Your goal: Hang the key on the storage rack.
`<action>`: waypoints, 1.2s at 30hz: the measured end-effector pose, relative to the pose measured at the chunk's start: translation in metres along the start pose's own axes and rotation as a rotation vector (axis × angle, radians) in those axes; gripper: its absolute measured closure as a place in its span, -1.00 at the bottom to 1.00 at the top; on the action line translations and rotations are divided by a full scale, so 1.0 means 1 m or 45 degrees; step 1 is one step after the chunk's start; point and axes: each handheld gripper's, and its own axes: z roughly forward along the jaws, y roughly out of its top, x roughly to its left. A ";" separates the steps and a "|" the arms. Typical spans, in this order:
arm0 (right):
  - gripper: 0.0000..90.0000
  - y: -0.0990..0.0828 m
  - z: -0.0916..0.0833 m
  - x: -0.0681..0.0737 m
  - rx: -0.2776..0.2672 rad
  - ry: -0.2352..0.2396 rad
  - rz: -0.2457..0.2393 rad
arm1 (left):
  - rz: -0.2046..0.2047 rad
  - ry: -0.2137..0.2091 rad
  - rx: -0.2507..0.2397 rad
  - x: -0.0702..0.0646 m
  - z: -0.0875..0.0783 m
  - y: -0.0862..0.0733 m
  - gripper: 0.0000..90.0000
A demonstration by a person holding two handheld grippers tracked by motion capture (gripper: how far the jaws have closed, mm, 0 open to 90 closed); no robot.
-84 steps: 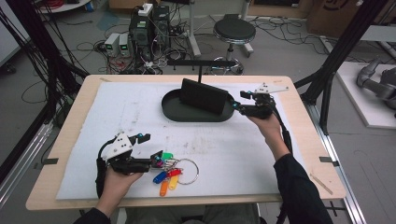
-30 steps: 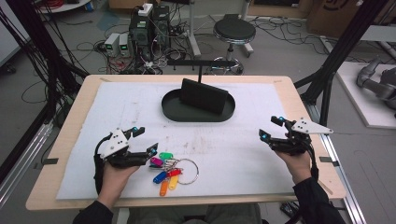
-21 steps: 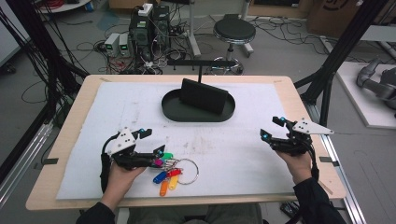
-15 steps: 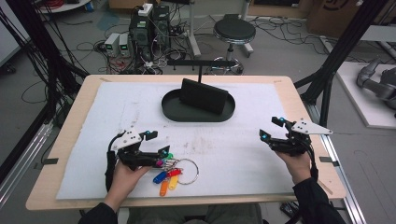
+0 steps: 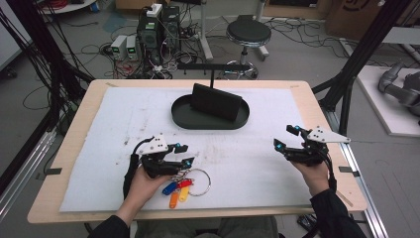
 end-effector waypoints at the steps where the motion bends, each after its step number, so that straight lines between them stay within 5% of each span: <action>1: -0.46 0.000 0.000 0.000 0.000 -0.002 -0.004 | -0.015 0.000 0.003 0.001 0.001 0.000 0.02; 3: -0.46 0.000 0.000 0.001 0.000 -0.004 -0.001 | -0.064 0.016 0.025 0.002 0.005 0.000 -0.08; 7: -0.46 0.000 0.001 0.001 0.007 0.000 -0.007 | -0.063 0.034 0.062 0.000 0.011 -0.002 -0.09; 12: -0.46 0.000 0.002 0.001 0.007 0.002 -0.006 | -0.029 0.021 0.101 -0.003 0.017 -0.003 0.06; 22: -0.46 -0.001 0.001 0.000 0.015 -0.001 0.004 | 0.076 0.022 0.279 -0.008 0.030 -0.008 0.53; 36: -0.46 -0.002 0.001 -0.002 0.039 0.003 0.063 | 0.145 0.036 0.391 -0.013 0.040 -0.012 0.64</action>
